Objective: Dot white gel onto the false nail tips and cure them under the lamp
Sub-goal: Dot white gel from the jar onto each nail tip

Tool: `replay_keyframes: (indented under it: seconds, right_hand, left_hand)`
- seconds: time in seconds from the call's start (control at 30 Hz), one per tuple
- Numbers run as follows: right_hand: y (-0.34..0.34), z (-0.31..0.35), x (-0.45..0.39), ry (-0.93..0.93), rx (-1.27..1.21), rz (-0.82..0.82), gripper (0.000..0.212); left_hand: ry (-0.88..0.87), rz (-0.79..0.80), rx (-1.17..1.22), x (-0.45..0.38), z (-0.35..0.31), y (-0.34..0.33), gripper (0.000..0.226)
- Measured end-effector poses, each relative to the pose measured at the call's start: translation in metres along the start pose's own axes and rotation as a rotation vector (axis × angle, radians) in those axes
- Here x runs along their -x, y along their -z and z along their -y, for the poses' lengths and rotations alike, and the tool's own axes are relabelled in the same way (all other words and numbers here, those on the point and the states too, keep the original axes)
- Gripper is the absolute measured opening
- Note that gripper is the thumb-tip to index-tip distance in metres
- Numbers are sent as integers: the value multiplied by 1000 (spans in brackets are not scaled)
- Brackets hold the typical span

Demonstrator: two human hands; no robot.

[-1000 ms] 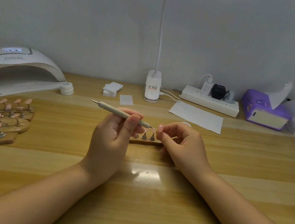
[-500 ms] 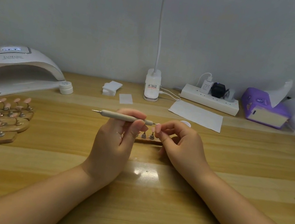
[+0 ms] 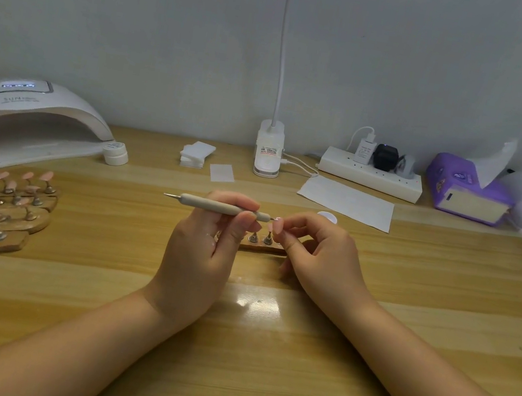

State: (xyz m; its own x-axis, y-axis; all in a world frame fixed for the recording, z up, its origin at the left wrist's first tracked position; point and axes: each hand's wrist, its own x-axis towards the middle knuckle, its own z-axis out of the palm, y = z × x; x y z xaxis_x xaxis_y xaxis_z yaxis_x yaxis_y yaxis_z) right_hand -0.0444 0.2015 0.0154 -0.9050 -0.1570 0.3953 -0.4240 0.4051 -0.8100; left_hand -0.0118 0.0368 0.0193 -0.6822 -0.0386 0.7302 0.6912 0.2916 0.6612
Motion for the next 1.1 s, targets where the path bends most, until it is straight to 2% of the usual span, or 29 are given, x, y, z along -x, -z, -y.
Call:
replay_keyframes:
  seconds: [0.3,0.67,0.93,1.1]
  right_hand:
    - [0,0,0,0,-7,-2,4]
    - [0,-1,0,32,13,-6,20]
    - [1,0,0,28,10,2,10]
    - [0,1,1,34,-10,-6,14]
  left_hand:
    - [-21,7,-38,0,2,0,11]
    - [-31,16,-41,0,2,1,11]
    - [-21,16,-53,0,4,0,12]
    - [4,11,-50,0,3,1,10]
